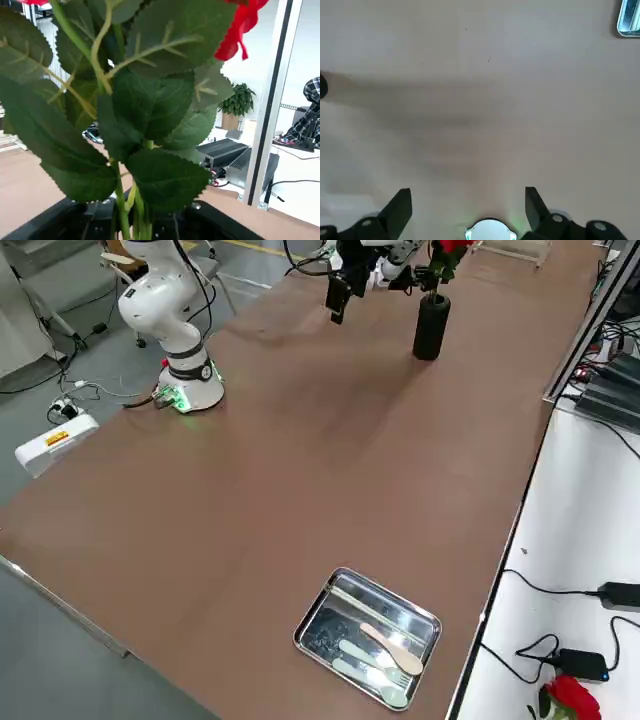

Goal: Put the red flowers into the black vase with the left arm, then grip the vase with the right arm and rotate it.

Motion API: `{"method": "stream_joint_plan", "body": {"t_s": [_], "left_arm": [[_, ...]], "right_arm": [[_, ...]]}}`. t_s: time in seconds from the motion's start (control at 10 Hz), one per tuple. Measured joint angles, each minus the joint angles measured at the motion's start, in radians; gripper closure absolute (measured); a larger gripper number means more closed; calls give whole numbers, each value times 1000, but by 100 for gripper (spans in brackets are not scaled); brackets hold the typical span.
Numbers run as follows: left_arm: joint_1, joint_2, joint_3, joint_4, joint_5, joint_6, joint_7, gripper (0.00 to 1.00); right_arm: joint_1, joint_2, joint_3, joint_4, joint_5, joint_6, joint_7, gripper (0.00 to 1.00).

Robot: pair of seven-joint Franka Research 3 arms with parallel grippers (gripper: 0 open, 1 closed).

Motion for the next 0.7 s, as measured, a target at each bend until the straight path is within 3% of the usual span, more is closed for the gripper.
{"method": "stream_joint_plan", "body": {"t_s": [0.3, 0.5, 0.7], "left_arm": [[0, 10, 3, 5, 0, 22, -20, 91], [0, 10, 3, 13, 1, 30, -20, 74], [0, 10, 3, 15, 1, 31, -19, 69]], "right_arm": [[2, 0, 1, 0, 0, 0, 0, 0], [2, 0, 1, 0, 0, 0, 0, 0], [2, 0, 1, 0, 0, 1, 0, 0]]}}
